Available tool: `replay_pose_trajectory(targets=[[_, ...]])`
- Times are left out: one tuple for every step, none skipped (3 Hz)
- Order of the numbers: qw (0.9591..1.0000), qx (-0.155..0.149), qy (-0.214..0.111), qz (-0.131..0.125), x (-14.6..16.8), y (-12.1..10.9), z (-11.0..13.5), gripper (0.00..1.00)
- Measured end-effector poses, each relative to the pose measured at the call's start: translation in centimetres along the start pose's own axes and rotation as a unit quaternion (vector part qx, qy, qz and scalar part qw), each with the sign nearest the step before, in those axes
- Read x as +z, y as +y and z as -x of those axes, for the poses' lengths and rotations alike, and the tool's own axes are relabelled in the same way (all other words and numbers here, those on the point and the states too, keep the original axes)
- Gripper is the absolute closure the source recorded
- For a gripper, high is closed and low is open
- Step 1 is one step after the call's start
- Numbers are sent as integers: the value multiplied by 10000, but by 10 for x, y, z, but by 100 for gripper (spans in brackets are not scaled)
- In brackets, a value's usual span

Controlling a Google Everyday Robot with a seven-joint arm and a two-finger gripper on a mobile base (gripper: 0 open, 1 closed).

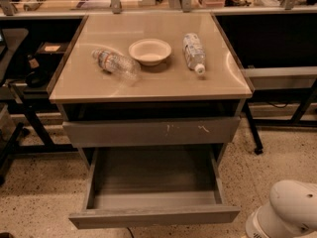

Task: Close middle drawer

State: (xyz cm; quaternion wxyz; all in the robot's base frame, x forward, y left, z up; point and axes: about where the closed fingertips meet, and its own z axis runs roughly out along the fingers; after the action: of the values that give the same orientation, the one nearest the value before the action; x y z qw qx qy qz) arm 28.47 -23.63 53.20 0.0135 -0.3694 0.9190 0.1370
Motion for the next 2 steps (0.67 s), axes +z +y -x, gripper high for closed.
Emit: replay_pose_trajectory(targets=[[9997, 14, -225, -14, 30, -16, 14, 100], [9992, 5, -387, 25, 51, -26, 26, 100]])
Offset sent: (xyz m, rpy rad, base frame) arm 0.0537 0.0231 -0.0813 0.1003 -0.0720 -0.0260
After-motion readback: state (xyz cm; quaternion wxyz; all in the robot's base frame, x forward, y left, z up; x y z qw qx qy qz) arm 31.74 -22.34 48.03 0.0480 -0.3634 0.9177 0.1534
